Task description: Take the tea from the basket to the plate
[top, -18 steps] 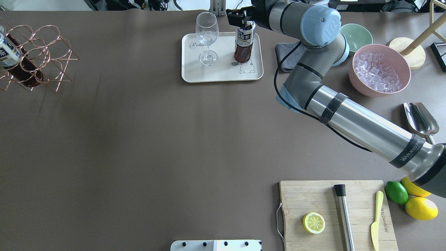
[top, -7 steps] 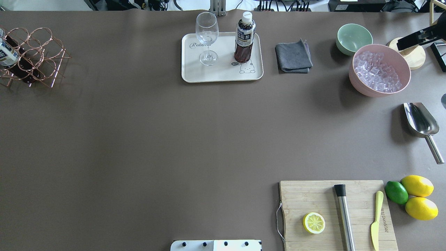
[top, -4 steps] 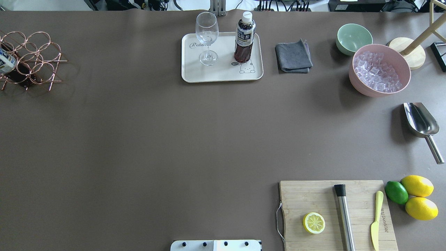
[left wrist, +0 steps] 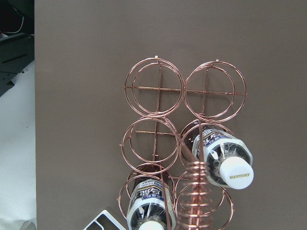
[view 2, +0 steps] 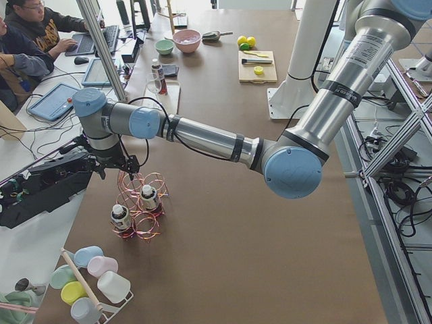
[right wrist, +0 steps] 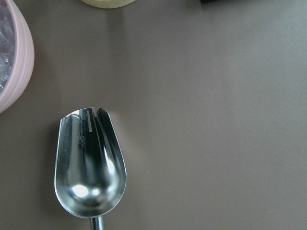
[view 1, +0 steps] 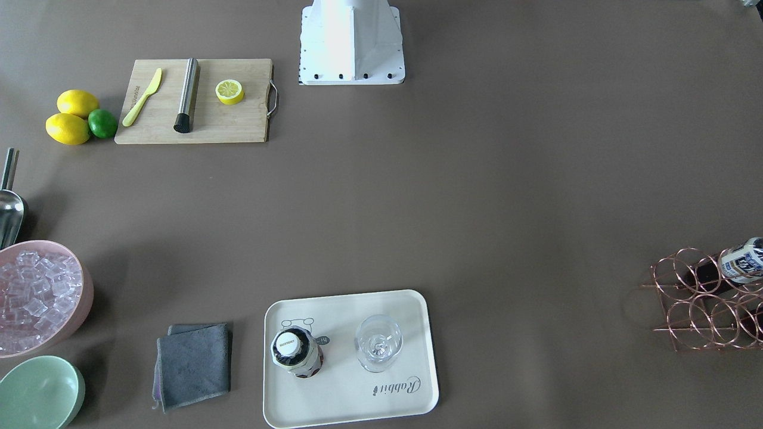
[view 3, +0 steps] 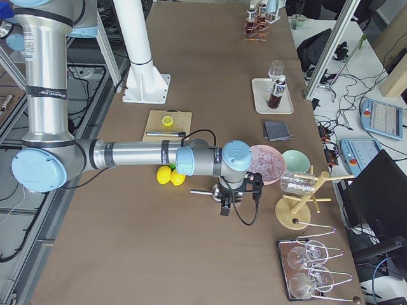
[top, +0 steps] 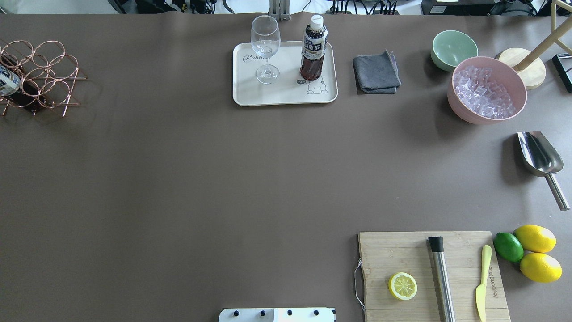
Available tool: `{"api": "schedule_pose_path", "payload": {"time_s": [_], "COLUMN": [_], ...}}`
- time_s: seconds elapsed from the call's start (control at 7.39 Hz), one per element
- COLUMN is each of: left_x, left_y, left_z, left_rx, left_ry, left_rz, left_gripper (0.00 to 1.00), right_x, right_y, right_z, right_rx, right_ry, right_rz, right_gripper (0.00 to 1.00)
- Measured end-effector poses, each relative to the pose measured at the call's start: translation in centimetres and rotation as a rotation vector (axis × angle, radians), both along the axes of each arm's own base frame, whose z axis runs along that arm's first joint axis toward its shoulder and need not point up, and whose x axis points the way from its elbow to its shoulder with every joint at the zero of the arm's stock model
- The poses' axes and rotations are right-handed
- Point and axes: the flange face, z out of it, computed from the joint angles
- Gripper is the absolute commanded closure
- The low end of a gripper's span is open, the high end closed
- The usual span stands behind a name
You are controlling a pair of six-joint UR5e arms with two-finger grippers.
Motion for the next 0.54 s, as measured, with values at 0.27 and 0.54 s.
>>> {"api": "schedule_pose_path", "payload": {"time_s": [0.27,0.54], "left_x": [-1.1,-3.7], "left_y": [0.9,2.8], "left_z": [0.8,1.4], "left_rx": [-0.061,-0.137], "left_ry": [0.015,0.035], "left_rz": [-0.077,-0.205], "left_gripper": [0.01,0.02], "right_x": [0.0,0.0], "right_y": [0.4,0.4], "right_z": [0.4,0.5], "right_rx": [-0.012,-0.013], "right_ry": [-0.005,-0.005], "right_rz": [0.003,0.004], "right_gripper": [0.00,0.00]}}
